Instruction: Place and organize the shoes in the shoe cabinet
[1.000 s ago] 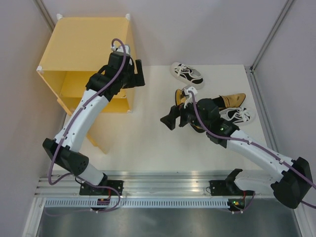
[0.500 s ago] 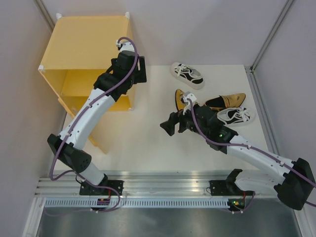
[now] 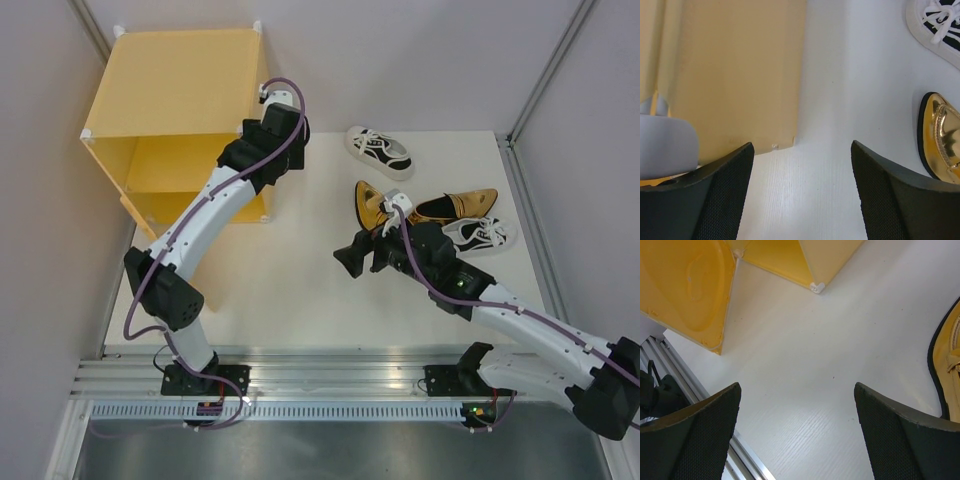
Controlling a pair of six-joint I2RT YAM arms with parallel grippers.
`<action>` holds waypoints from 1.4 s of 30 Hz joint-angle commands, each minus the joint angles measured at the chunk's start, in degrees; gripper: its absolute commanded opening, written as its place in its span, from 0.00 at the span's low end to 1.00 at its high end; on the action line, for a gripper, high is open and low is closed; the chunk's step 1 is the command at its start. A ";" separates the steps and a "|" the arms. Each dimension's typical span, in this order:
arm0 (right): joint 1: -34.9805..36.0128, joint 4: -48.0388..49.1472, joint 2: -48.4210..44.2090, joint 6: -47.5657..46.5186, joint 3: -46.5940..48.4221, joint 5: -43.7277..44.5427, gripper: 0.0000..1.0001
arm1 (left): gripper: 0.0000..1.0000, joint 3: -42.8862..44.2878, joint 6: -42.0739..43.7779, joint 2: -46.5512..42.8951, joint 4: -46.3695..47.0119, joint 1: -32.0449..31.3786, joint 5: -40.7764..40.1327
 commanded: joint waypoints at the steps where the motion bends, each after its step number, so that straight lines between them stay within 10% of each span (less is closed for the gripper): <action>1: 0.19 -0.57 -1.90 -0.32 -0.53 1.73 0.98 | 0.81 5.73 5.78 2.12 6.60 0.72 -2.47; 19: 0.19 -7.78 -8.58 -1.82 -2.11 2.09 0.98 | 0.94 -17.89 -2.47 -23.53 0.64 0.46 13.70; 42: 0.19 -11.21 -12.10 -0.76 -4.66 7.26 0.98 | 0.98 -34.43 -20.06 -44.11 -31.54 10.38 -15.21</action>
